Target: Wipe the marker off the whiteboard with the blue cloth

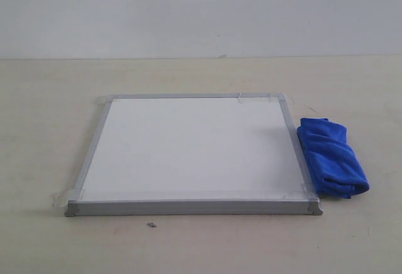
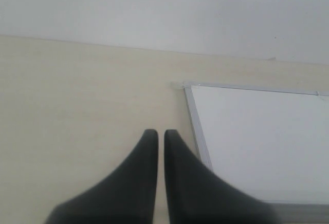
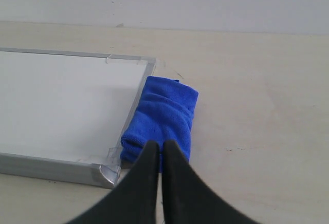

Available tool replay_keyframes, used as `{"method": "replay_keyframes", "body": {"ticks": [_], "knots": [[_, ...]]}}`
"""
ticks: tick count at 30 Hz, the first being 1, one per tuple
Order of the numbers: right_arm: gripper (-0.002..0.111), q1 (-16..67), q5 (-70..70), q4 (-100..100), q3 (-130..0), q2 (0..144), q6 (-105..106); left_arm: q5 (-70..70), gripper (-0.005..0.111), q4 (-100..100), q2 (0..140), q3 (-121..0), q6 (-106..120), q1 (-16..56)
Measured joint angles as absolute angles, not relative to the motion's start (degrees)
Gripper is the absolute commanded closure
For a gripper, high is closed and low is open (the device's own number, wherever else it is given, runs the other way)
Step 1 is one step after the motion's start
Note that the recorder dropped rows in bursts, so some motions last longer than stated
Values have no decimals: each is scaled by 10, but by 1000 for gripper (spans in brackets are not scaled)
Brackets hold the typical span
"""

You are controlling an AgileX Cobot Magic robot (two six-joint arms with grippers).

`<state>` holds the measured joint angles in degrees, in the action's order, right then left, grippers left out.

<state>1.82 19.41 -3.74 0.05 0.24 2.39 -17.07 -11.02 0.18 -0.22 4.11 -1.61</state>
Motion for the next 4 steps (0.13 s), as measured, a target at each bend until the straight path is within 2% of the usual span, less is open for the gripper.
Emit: {"method": "replay_keyframes", "body": {"ticks": [4], "knots": [[108, 18, 194, -37, 1, 2, 24, -171, 102, -110, 2, -2, 41, -16]]}}
